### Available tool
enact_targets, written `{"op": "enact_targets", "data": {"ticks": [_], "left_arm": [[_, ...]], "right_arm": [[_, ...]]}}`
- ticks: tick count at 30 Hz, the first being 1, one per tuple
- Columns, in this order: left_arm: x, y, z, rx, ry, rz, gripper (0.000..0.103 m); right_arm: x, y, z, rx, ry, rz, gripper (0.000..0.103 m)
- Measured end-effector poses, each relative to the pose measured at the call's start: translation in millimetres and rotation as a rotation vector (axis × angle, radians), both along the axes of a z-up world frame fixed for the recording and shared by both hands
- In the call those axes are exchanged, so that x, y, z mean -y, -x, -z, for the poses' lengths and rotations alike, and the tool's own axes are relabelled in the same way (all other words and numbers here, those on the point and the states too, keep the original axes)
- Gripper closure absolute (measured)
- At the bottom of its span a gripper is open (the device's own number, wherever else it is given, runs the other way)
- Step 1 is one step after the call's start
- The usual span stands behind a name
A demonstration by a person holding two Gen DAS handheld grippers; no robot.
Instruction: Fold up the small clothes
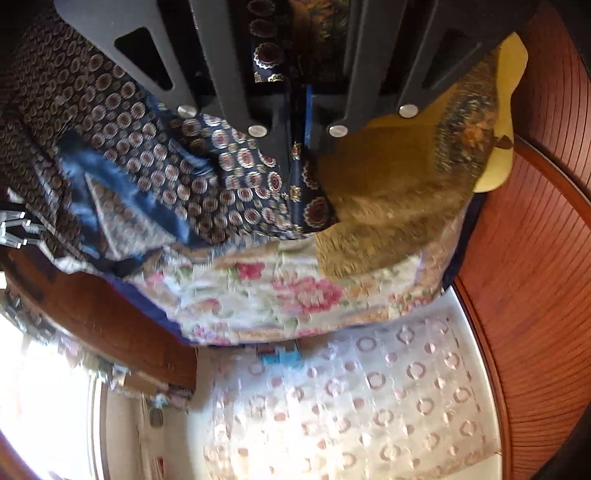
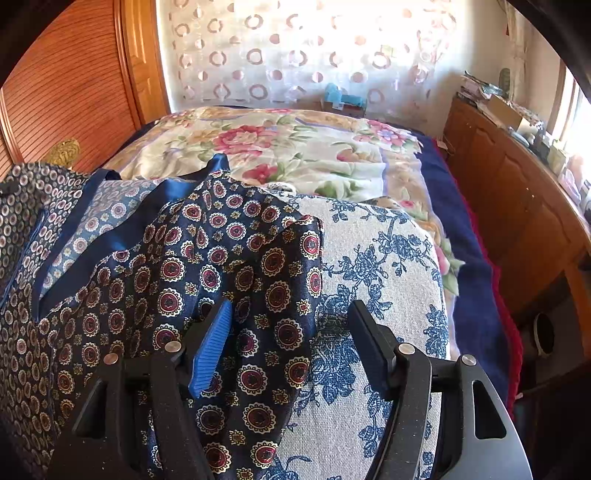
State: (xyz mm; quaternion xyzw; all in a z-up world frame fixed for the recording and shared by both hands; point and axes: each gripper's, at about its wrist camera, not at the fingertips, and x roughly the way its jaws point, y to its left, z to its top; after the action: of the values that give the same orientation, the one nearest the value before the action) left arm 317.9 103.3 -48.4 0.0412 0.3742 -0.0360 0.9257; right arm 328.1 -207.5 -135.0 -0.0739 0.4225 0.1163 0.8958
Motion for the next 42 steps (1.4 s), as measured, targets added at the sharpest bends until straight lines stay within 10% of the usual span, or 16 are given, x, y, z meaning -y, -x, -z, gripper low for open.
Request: {"op": "enact_targets", "data": {"ticks": [21, 27, 42], "left_arm": [[21.9, 39.5, -23.2, 0.064, 0.097, 0.104, 0.103], [36.4, 65.0, -40.5, 0.112, 0.105, 0.146, 0.103], [20.5, 177.5, -66.3, 0.232, 0.135, 0.113, 0.103]], "right_arm": [[-0.1, -2.2, -0.7, -0.007, 0.000, -0.030, 0.037], [-8.2, -10.1, -3.6, -0.040, 0.001, -0.118, 0.098], [-2.0, 110.1, -101.7, 0.267, -0.029, -0.080, 0.102]]}}
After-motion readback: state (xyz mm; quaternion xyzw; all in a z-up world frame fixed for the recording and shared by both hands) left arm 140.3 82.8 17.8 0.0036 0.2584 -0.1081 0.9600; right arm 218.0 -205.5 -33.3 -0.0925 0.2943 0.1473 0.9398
